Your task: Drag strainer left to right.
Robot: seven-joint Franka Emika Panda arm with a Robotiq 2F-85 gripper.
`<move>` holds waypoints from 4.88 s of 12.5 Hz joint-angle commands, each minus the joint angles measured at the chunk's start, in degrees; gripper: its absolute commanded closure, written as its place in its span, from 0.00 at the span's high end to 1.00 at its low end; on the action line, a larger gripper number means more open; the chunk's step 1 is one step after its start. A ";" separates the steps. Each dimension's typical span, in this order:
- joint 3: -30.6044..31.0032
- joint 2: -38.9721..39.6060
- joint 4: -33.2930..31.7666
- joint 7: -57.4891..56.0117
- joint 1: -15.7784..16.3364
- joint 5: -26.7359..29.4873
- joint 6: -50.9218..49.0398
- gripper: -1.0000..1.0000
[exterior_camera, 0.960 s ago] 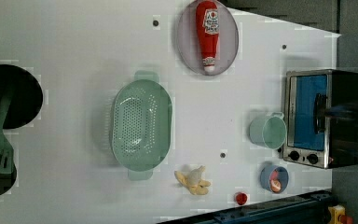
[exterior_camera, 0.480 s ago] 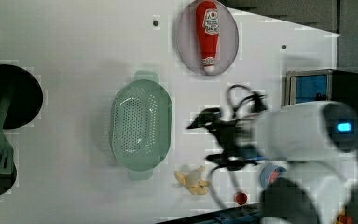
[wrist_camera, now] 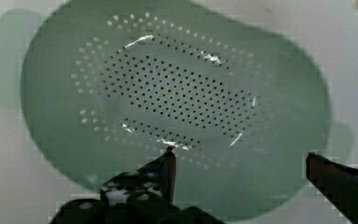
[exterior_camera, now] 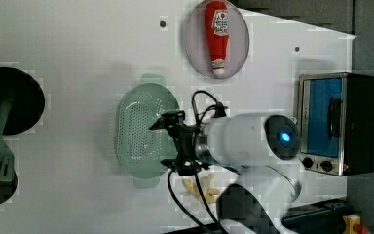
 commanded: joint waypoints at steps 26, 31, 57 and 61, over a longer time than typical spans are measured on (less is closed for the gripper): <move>-29.99 1.41 -16.22 -13.21 -3.61 -3.09 16.43 1.00; -36.18 1.40 -16.20 -19.75 -4.91 -3.09 17.34 1.00; -38.28 -33.57 11.97 -73.48 -4.92 -1.66 -44.62 1.00; -38.37 -33.63 15.29 -75.09 -4.89 -1.85 -47.45 1.00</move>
